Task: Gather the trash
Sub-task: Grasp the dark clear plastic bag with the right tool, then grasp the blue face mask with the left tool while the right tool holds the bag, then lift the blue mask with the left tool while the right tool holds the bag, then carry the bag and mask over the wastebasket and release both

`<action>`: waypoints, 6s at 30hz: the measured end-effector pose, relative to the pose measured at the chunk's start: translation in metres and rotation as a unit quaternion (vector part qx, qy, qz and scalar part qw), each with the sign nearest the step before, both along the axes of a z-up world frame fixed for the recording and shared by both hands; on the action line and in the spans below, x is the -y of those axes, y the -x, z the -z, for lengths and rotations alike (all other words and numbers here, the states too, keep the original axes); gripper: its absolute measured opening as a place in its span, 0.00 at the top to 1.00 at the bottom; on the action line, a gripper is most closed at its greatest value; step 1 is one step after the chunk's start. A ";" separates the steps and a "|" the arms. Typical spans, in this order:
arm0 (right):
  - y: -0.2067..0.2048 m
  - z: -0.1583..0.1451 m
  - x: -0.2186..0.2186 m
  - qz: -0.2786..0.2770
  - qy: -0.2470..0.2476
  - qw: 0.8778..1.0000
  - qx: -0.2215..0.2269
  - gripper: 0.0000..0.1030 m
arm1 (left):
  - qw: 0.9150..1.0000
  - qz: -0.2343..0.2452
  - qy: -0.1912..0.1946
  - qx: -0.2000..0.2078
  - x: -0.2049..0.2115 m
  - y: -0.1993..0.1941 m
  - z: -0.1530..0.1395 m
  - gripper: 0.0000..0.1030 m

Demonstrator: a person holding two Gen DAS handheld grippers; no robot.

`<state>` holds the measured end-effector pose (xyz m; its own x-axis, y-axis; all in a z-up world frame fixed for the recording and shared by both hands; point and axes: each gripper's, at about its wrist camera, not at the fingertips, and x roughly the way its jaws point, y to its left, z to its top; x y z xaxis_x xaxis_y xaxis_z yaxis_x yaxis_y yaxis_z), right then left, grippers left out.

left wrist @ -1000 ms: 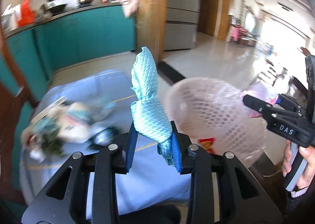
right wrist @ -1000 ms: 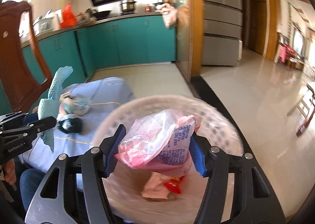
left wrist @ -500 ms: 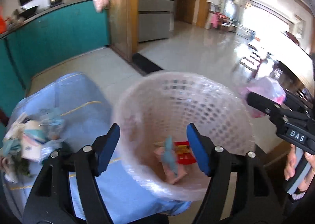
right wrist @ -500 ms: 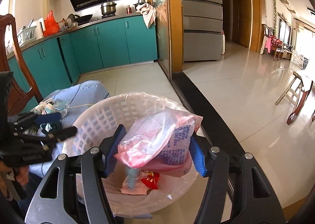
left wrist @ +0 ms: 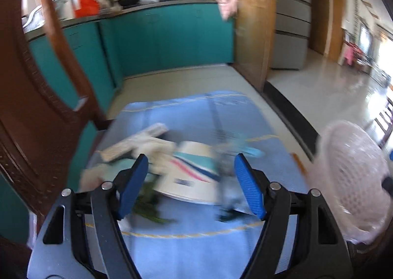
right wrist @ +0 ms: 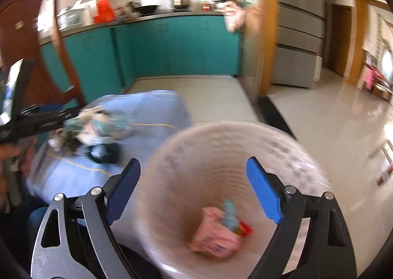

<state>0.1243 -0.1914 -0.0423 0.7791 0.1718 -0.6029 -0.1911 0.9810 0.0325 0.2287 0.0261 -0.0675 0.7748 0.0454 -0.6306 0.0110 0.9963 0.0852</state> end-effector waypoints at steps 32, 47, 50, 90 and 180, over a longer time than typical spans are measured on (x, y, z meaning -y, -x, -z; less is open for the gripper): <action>-0.048 0.057 -0.134 -0.123 -0.021 0.986 -0.109 0.44 | 0.986 -0.076 0.091 -0.116 -0.110 -0.005 0.054 0.41; -0.029 0.063 -0.126 -0.130 -0.046 0.983 -0.118 0.44 | 0.979 -0.001 0.172 -0.107 -0.099 0.066 0.047 0.99; -0.030 0.064 -0.127 -0.132 -0.049 0.983 -0.120 0.43 | 0.982 -0.022 0.155 -0.101 -0.101 0.063 0.044 0.98; -0.034 0.063 -0.131 -0.119 -0.008 0.986 -0.121 0.34 | 0.973 0.045 0.186 -0.132 -0.084 0.024 0.056 0.40; -0.013 0.019 -0.114 -0.087 0.026 0.995 -0.042 0.30 | 0.996 0.073 0.033 -0.026 -0.044 0.066 0.039 0.79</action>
